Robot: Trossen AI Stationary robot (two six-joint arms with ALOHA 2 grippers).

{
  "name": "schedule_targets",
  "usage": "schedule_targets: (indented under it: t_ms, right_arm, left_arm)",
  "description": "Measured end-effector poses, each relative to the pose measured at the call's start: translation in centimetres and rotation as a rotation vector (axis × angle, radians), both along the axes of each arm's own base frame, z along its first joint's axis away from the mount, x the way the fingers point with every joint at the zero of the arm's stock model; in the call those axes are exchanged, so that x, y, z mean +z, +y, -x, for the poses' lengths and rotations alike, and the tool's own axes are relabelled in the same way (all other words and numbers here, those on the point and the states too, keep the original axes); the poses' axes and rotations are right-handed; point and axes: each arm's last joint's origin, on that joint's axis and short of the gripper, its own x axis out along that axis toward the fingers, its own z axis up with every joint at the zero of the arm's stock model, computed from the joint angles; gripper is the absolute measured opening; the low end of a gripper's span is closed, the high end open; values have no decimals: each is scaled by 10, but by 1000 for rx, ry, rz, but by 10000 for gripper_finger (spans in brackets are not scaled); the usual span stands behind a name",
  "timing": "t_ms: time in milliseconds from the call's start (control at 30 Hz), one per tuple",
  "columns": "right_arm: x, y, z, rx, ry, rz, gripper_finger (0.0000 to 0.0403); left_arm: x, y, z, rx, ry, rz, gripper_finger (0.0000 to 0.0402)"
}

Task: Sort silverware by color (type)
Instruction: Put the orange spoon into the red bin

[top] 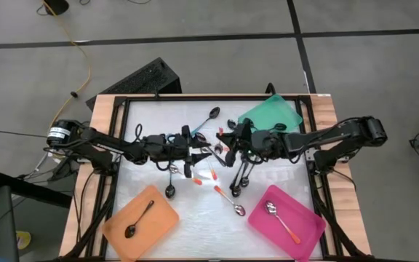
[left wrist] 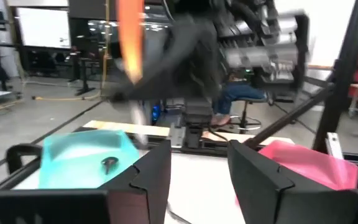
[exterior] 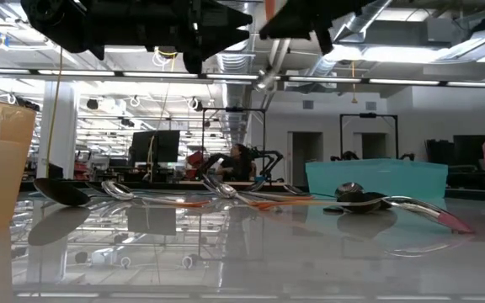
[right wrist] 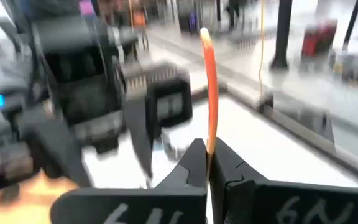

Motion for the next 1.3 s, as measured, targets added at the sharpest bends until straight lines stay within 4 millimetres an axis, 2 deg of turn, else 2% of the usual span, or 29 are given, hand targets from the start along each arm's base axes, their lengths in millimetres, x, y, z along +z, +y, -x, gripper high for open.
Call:
schedule_targets:
  t_ms: [200,500,700,967,1167,1300]
  right_arm:
    - [0,-4,10,-33,40,-91,5]
    - [-3,19,43,-9,210,-242,5]
    - [-11,52,72,36,356,-442,5]
    - [-23,110,100,149,508,-732,5]
    - [-40,139,128,15,675,-891,5]
    - [-52,157,138,-66,729,-949,7]
  left_arm:
    - [-1,1,0,35,6,1,151]
    - [-5,2,0,42,52,9,151]
    - [-5,1,0,25,56,9,151]
    - [-5,1,0,27,56,10,151]
    - [-6,1,0,27,60,10,151]
    - [-7,1,0,28,75,9,151]
